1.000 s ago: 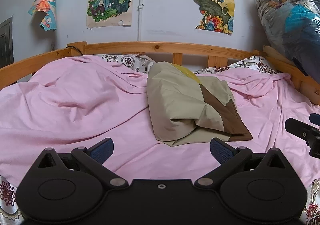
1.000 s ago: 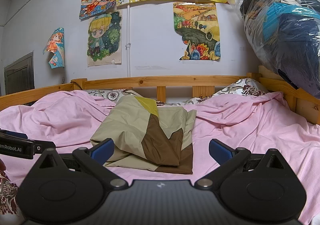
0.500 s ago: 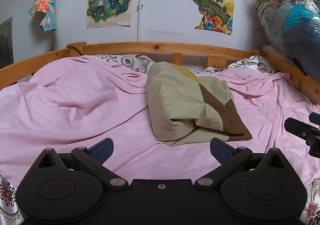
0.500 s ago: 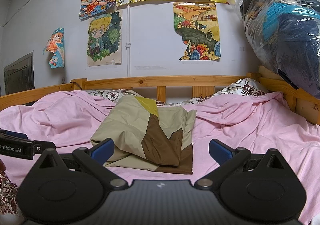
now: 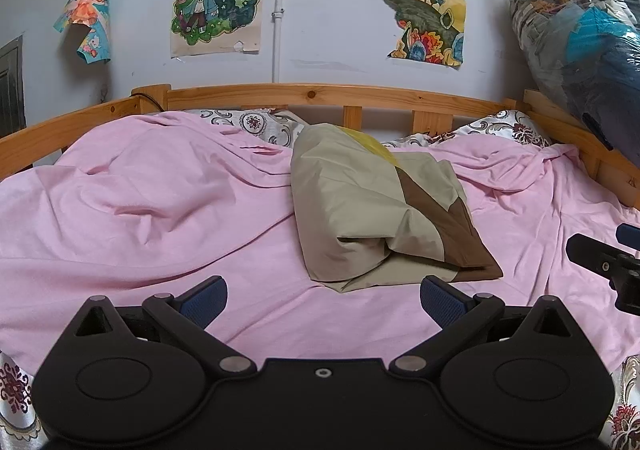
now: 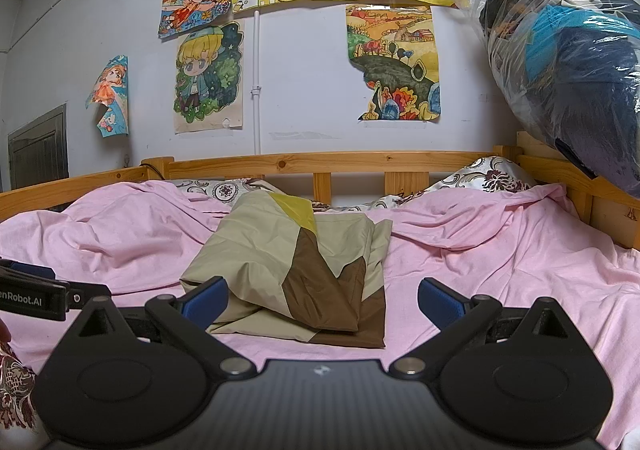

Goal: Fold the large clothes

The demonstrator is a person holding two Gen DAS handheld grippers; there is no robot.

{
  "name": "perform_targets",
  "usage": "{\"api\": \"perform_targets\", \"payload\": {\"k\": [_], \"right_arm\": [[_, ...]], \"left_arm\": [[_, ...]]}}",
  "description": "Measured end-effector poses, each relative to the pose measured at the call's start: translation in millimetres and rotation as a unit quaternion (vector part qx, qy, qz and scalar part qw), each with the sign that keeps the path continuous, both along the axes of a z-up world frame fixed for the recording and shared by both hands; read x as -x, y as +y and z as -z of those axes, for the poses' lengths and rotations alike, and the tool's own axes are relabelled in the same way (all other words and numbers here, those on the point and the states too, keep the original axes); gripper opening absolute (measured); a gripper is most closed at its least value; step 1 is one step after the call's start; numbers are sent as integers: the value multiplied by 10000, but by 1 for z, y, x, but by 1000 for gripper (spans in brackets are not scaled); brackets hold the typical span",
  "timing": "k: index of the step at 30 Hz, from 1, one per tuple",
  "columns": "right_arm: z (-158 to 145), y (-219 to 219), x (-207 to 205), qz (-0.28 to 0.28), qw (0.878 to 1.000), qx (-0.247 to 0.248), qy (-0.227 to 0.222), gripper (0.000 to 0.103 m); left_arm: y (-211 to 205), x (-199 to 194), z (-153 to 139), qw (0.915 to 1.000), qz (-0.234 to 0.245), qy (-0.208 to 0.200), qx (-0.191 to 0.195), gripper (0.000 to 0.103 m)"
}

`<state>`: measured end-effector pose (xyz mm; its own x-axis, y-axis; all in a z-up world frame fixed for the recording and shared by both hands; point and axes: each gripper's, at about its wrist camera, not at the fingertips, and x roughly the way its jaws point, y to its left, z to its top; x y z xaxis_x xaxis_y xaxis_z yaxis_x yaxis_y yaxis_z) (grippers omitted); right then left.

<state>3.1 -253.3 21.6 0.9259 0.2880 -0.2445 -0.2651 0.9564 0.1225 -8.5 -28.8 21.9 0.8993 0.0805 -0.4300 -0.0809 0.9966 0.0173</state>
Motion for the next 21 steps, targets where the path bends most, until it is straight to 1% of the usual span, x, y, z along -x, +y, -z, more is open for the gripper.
{"api": "perform_targets", "payload": {"k": [21], "right_arm": [[0, -1, 0, -3, 10000, 4, 4, 103]], "left_arm": [[-1, 1, 0, 10000, 20, 4, -4, 102]]}}
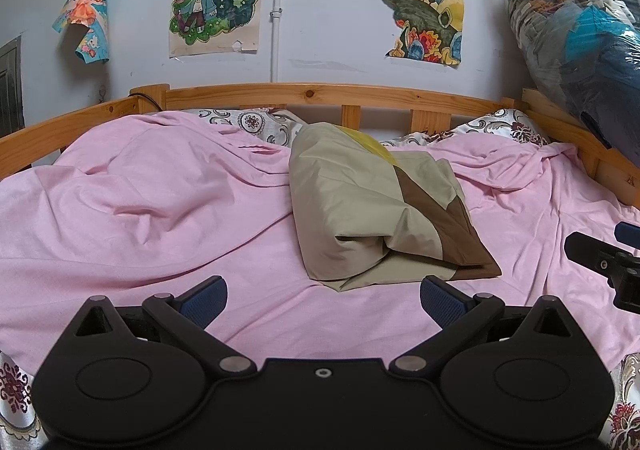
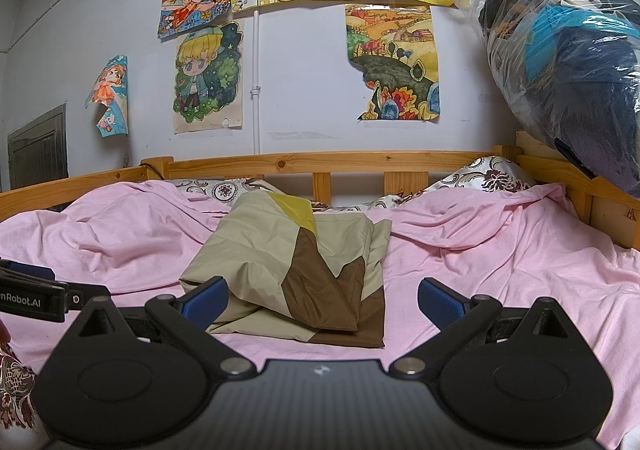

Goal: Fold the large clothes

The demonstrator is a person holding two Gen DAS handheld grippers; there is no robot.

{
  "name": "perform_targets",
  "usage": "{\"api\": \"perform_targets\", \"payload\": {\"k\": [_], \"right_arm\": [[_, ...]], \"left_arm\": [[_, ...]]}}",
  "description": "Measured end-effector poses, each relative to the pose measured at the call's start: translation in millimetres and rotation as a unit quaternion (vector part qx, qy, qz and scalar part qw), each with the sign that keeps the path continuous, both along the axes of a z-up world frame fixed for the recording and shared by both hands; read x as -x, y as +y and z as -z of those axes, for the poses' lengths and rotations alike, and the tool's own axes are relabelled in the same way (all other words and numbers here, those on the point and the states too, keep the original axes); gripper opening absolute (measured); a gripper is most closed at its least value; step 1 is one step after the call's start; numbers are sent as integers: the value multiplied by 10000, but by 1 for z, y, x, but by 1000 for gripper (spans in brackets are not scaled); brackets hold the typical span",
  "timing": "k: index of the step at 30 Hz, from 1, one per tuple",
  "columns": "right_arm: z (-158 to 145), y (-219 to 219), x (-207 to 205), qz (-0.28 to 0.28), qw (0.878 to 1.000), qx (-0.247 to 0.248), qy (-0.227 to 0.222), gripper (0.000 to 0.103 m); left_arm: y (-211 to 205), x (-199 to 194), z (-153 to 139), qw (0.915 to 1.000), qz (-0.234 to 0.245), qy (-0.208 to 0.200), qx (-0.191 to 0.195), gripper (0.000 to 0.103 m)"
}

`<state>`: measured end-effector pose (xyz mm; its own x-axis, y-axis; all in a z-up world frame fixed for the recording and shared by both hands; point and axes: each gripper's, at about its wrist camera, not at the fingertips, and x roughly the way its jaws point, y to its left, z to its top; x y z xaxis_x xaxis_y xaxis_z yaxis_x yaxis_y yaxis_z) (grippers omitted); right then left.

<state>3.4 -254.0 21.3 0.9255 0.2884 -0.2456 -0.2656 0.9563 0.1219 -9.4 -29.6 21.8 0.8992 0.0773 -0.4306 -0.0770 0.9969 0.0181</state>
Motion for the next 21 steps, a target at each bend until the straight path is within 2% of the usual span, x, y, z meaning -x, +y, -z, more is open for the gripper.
{"api": "perform_targets", "payload": {"k": [14, 21], "right_arm": [[0, -1, 0, -10, 10000, -1, 2, 103], [-1, -1, 0, -18, 10000, -4, 14, 103]], "left_arm": [[-1, 0, 0, 10000, -6, 14, -1, 102], [-3, -3, 6, 9991, -141, 309, -266, 102]]}}
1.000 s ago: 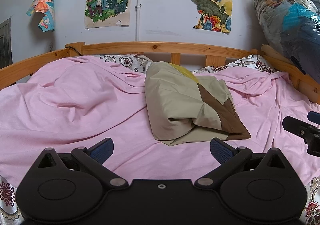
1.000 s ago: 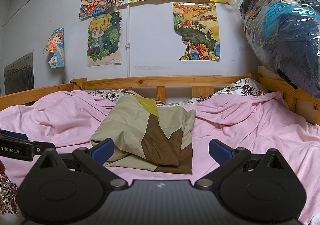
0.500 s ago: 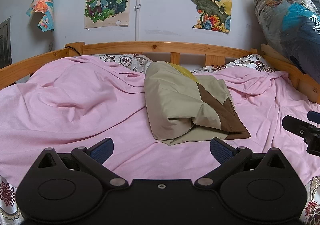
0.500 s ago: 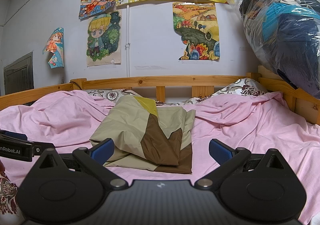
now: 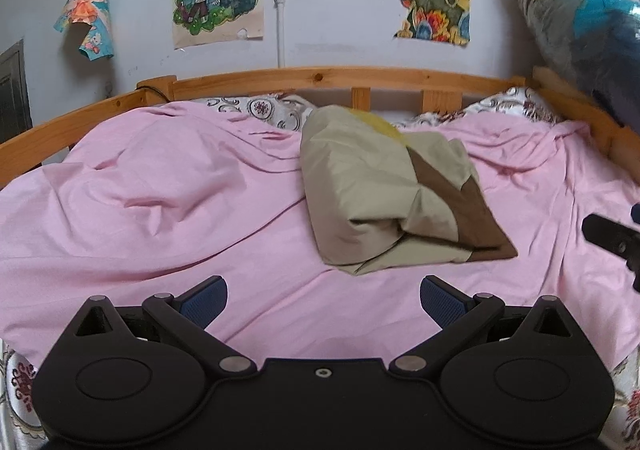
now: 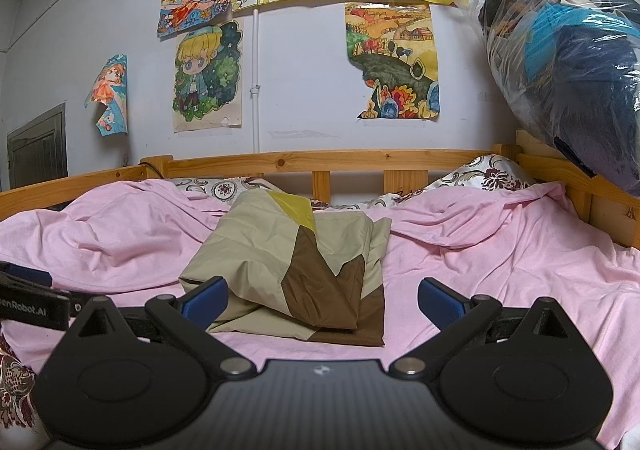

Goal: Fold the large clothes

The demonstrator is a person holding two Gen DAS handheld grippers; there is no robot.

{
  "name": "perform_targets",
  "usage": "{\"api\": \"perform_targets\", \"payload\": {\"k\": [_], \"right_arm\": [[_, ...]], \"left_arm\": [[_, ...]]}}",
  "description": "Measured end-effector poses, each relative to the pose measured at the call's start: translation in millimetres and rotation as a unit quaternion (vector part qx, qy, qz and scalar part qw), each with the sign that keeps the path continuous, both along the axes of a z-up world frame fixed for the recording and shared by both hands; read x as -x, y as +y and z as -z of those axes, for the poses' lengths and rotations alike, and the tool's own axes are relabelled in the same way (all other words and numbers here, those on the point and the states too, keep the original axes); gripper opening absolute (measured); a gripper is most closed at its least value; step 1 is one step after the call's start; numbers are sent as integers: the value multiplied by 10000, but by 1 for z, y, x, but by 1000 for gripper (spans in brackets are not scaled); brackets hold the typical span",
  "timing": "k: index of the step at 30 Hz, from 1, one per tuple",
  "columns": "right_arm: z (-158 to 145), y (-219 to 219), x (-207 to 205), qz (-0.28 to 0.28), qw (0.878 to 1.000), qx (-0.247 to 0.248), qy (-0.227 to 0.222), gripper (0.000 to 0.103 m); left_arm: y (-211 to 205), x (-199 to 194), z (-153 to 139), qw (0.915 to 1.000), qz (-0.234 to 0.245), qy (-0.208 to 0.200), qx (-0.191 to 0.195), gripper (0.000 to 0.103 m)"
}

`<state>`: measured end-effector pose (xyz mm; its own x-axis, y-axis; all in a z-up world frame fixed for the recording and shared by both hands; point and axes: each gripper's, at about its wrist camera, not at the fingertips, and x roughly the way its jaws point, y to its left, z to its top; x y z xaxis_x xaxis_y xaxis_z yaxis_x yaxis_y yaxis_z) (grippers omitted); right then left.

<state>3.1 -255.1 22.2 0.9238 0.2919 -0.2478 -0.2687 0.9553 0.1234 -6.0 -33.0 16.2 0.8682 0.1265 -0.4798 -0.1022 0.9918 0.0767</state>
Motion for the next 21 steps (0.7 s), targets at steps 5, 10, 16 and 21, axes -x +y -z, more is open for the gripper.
{"api": "perform_targets", "payload": {"k": [5, 10, 16, 21], "right_arm": [[3, 1, -1, 17, 10000, 3, 50, 103], [4, 0, -1, 20, 10000, 2, 65, 103], [4, 1, -2, 21, 10000, 10, 79, 103], [5, 3, -2, 29, 9999, 18, 113, 103]], "left_arm": [[3, -1, 2, 10000, -3, 78, -40, 102], [5, -2, 2, 9999, 42, 87, -39, 102], [5, -2, 2, 9999, 27, 102, -37, 102], [5, -4, 3, 9999, 34, 164, -42, 102]]}}
